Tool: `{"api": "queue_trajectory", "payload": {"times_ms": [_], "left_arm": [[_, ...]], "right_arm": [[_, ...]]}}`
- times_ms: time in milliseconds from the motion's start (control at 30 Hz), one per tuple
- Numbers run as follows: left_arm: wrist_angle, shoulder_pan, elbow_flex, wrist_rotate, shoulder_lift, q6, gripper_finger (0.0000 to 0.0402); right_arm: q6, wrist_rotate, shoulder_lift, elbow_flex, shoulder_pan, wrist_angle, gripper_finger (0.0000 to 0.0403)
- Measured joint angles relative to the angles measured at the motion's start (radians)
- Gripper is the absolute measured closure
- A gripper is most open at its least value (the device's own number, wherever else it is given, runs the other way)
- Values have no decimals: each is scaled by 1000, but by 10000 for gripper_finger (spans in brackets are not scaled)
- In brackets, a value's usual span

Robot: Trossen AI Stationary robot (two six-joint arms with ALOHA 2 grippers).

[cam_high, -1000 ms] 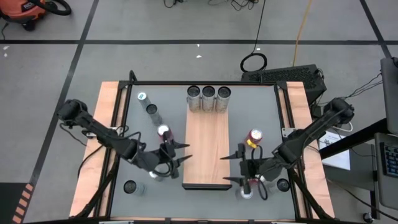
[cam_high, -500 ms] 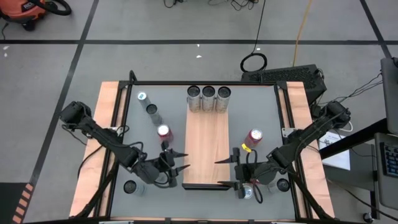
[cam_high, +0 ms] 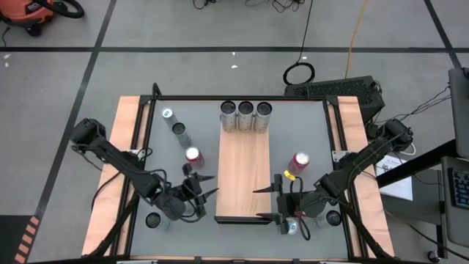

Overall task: Place canned beverage on shelf
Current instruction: Put the bottom left blue soda can on the shelf

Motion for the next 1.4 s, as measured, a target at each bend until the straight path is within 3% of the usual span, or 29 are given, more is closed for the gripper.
{"api": "queue_trajectory", "payload": {"times_ms": [233,400,533,733,1133,1400], "left_arm": [[-197,-62,69,57,-143,-109,208],[-340,-87,140,187,-217,-133,208],[-444,-90,177,300,-243,-176,208],[-665,-90,189,384,-245,-349,208],[-1047,-65,189,318,-245,-648,208],[-1101,60,189,254,-244,-529,208]], "right_arm": [[-24,-1,0,0,0,0,117],[-28,-3,0,0,0,0,117],[-20,-3,0,0,0,0,117],[-5,-6,0,0,0,0,117],[10,-7,0,0,0,0,117],[10,-6,0,0,0,-1,117]]}}
